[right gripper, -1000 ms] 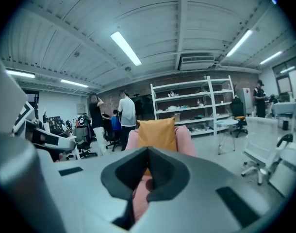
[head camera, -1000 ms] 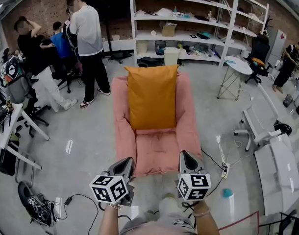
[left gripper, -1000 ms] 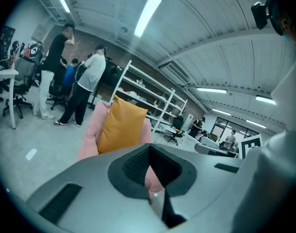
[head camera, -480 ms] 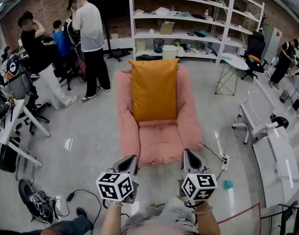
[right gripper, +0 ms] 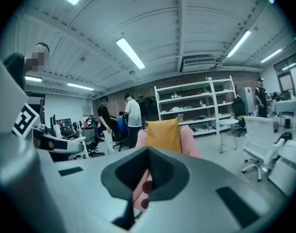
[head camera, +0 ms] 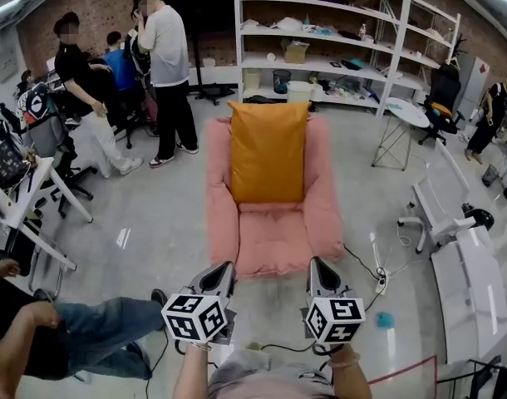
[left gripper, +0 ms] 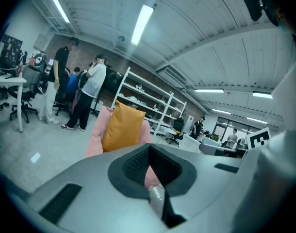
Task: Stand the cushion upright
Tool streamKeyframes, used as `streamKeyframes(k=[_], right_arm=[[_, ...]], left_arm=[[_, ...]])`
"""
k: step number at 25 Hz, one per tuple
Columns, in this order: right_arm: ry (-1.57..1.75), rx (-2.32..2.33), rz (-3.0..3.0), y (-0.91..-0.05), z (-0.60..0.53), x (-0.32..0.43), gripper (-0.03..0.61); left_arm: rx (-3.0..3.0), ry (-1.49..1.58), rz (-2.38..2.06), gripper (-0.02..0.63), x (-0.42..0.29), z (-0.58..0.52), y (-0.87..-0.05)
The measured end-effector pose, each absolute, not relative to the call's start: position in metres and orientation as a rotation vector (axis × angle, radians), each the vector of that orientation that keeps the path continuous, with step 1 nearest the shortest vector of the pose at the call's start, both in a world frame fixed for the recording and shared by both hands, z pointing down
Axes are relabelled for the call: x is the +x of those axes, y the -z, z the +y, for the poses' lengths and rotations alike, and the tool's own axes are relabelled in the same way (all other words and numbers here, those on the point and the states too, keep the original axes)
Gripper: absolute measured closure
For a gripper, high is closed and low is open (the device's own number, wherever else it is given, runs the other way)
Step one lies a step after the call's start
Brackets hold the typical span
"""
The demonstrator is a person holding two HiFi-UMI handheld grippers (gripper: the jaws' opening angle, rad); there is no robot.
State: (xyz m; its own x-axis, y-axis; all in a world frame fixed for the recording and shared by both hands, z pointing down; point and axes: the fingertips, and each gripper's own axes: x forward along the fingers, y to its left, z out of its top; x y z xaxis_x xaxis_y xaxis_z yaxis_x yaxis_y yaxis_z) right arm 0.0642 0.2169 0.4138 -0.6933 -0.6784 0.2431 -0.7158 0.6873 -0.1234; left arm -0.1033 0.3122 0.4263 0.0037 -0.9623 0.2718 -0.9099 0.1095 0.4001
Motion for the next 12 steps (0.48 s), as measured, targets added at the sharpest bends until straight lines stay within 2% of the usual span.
streamKeyframes(k=[12], right_arm=[[-0.263, 0.994, -2.785, -0.408, 0.245, 0.123, 0.563]], left_arm=[[1.724, 0.245, -2.019, 0.616, -0.035, 0.348, -0.420]])
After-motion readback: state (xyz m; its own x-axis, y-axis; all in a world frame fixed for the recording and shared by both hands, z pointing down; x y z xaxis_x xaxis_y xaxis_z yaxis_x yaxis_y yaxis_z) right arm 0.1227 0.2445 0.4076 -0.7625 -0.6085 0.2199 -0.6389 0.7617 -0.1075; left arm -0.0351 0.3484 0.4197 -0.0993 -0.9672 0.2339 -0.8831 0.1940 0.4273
